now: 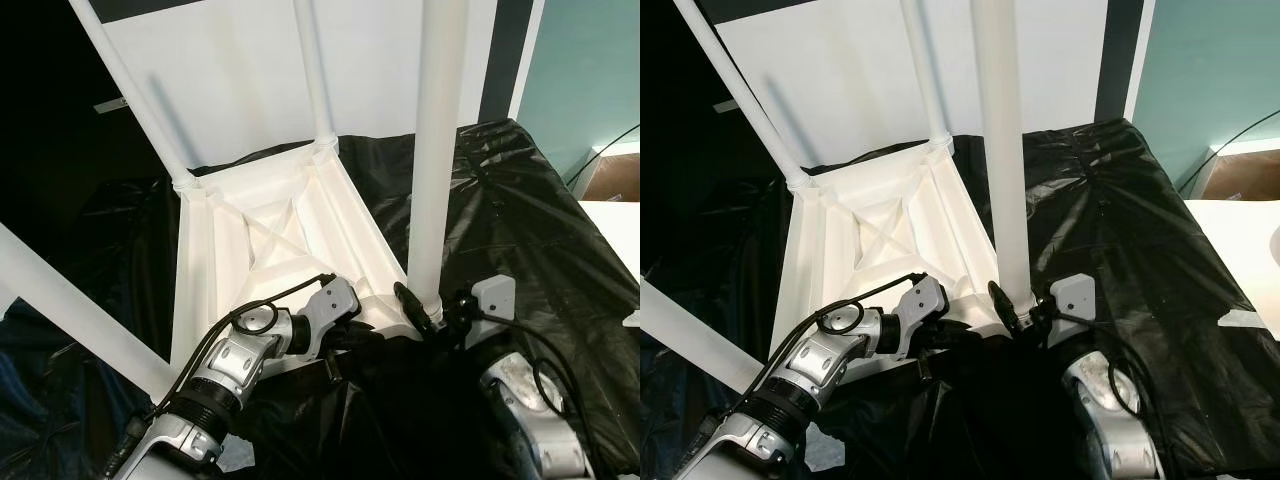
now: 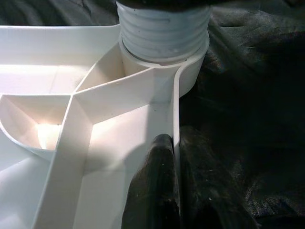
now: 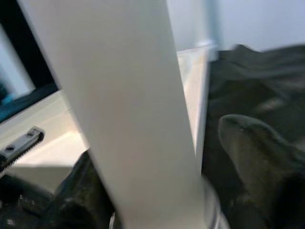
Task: Building children table
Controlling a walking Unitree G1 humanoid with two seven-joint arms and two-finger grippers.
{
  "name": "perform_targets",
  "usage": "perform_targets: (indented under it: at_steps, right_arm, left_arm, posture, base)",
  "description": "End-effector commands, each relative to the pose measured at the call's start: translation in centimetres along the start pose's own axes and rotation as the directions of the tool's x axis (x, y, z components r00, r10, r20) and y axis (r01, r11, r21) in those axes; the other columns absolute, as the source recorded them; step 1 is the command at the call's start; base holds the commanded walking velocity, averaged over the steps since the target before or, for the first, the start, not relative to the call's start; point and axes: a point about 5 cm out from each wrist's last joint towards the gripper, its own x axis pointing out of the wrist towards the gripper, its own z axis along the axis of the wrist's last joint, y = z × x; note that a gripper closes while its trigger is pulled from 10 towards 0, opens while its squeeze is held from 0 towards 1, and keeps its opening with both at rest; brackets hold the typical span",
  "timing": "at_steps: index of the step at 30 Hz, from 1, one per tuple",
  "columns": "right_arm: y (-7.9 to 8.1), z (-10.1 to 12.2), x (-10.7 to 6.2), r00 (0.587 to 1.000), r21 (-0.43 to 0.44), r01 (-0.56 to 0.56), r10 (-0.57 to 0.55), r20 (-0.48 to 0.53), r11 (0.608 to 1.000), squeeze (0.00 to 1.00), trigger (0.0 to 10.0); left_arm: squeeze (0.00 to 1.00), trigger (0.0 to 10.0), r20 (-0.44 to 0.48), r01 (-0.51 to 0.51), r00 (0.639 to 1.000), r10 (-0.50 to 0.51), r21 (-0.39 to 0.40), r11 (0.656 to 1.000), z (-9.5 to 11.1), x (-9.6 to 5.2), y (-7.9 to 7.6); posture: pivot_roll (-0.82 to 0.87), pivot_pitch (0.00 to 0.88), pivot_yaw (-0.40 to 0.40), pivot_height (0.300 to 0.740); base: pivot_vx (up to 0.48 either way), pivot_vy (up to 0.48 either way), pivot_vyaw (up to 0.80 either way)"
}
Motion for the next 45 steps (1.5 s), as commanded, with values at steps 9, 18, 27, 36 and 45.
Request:
perform_targets:
  at_steps: [9, 18, 27, 36, 45]
  right_arm:
    - [-2.0, 0.2, 0.4, 0.940, -0.049, -0.334, 0.329, -0.094, 0.941, 0.00, 6.2]
    - [-4.2, 0.0, -0.2, 0.845, 0.000, -0.508, 0.499, -0.194, 0.861, 0.00, 0.0]
    - [-4.4, -0.4, -0.7, 0.887, 0.105, -0.428, 0.440, -0.142, 0.898, 0.00, 0.0]
    - [-1.7, -0.4, -1.7, 0.992, 0.096, 0.116, -0.120, 0.039, 0.989, 0.00, 0.0]
    - [-0.6, -0.1, -1.5, 0.937, 0.055, 0.348, -0.350, 0.020, 0.936, 0.00, 3.5]
  left_arm:
    - [0.00, 10.0, 0.014, 0.056, 0.998, -0.055, -0.131, 0.990, -2.6, 0.0, -1.4]
    - [0.00, 10.0, 0.015, 0.054, 0.998, -0.053, -0.133, 0.990, -2.6, 0.0, -1.5]
    - [0.00, 10.0, 0.015, 0.065, 0.998, -0.064, -0.129, 0.990, -2.5, 0.2, -1.5]
    - [0.00, 10.0, 0.017, 0.057, 0.998, -0.055, -0.124, 0.991, -2.4, 0.0, -1.4]
    - [0.00, 10.0, 0.007, 0.056, 0.998, -0.056, -0.137, 0.989, -2.9, -0.2, -1.6]
  posture:
    - [-0.07, 0.000, 0.096, 0.740]
    - [-0.07, 0.000, 0.099, 0.740]
    - [-0.08, 0.000, 0.108, 0.740]
    - [-0.06, 0.000, 0.091, 0.740]
    - [-0.07, 0.000, 0.095, 0.740]
  base:
    - [0.000, 0.000, 0.00]
    - [0.000, 0.000, 0.00]
    - [0.000, 0.000, 0.00]
    - [0.000, 0.000, 0.00]
    - [0.000, 0.000, 0.00]
